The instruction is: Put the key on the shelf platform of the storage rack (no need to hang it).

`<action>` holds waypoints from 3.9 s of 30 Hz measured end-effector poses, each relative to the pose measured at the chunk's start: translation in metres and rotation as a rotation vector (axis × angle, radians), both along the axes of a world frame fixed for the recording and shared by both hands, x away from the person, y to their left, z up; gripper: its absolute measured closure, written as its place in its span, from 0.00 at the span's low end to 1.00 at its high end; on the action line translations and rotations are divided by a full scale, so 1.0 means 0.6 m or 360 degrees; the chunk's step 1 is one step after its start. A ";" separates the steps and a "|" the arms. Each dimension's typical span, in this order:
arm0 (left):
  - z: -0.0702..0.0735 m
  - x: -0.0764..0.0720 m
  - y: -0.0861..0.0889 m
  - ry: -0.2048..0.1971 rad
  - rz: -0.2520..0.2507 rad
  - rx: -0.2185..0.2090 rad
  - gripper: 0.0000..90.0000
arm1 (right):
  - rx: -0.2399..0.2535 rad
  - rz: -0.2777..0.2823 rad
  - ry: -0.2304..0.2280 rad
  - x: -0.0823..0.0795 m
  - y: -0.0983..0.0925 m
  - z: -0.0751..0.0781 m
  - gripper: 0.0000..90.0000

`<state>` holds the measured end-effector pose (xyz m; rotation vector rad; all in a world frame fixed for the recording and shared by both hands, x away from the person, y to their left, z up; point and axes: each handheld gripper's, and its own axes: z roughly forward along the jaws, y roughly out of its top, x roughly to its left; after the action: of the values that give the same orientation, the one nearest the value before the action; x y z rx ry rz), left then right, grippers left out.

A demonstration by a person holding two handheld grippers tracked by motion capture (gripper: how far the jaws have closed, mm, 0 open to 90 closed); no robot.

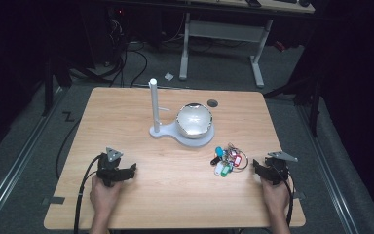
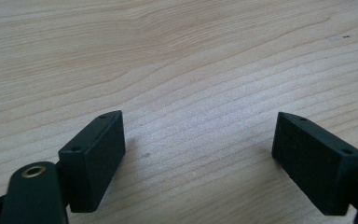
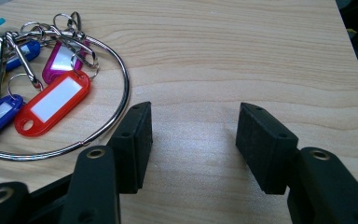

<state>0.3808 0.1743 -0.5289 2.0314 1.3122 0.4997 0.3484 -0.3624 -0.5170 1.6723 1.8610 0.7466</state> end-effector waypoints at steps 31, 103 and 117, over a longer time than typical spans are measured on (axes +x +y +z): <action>0.000 0.000 0.000 0.0001 -0.0002 0.0002 0.20 | 0.0108 0.0044 0.0003 -0.013 0.000 0.011 0.55; 0.000 0.000 0.000 0.0002 -0.0003 0.0002 0.20 | 0.0052 0.0629 0.0098 0.033 0.153 0.010 0.94; 0.000 0.000 0.000 0.0002 -0.0003 0.0002 0.20 | 0.0139 0.0693 -0.0008 0.024 0.146 0.041 0.94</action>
<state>0.3809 0.1745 -0.5287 2.0338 1.3112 0.4984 0.3627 -0.2751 -0.4927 1.3206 2.2485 1.0138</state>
